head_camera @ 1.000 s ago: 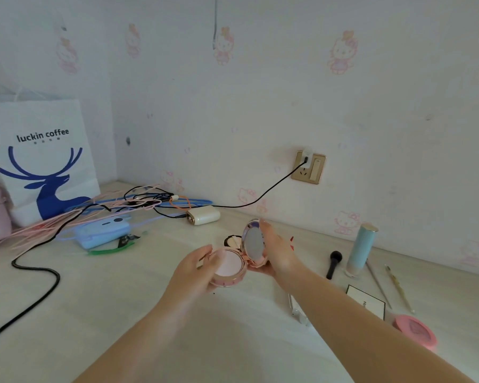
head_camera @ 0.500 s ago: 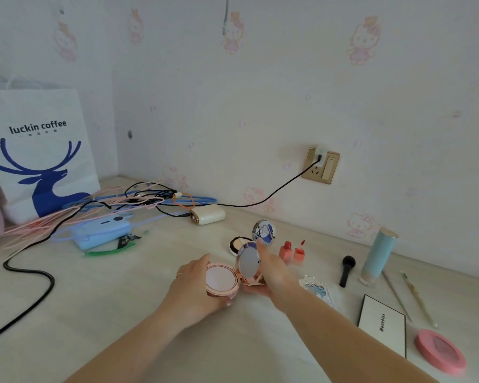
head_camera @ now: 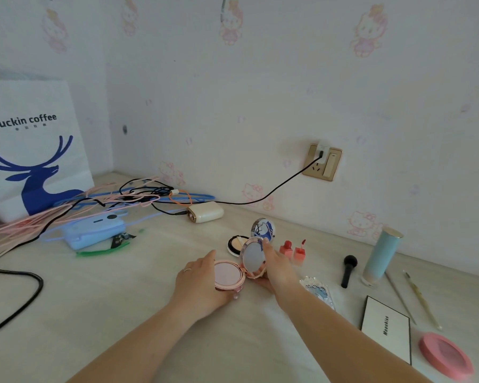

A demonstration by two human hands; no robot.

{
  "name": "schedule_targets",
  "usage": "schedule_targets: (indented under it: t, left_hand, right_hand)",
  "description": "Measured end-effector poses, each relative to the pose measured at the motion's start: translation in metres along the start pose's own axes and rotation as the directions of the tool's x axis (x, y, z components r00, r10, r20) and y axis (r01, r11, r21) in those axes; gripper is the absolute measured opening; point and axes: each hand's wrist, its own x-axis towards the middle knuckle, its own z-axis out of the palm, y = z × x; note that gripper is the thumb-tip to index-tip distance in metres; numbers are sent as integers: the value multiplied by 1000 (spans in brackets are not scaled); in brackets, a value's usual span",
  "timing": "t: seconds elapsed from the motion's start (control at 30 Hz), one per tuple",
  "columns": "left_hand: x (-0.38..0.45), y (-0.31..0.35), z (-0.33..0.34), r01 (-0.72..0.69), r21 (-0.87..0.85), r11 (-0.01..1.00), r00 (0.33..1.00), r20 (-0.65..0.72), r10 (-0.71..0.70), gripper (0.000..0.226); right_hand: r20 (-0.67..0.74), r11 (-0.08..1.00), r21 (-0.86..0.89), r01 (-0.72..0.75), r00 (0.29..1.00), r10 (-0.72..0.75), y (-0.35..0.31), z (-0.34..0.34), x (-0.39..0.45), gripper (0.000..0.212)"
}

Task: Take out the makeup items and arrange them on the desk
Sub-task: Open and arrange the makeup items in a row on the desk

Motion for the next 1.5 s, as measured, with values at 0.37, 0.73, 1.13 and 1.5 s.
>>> schedule_targets:
  t: [0.37,0.73,1.13,1.5]
  left_hand:
    - [-1,7,-3,21,33,999,999,47,-22,112]
    - [-17,30,-19,-173,-136,975,974,-171,149,80]
    - [-42,93,18,-471,-15,882,873,133,469,51]
    - [-44,108,50,-374,48,926,866,374,331,60]
  right_hand:
    - [30,998,-36,43,999,-42,9,-7,-1,44]
    - [68,991,25,132,989,-133,5,-41,-28,42]
    - [44,734,-640,228,964,-261,25,-105,-71,57]
    - [33,598,-789,139,982,-184,48,-88,-69,71]
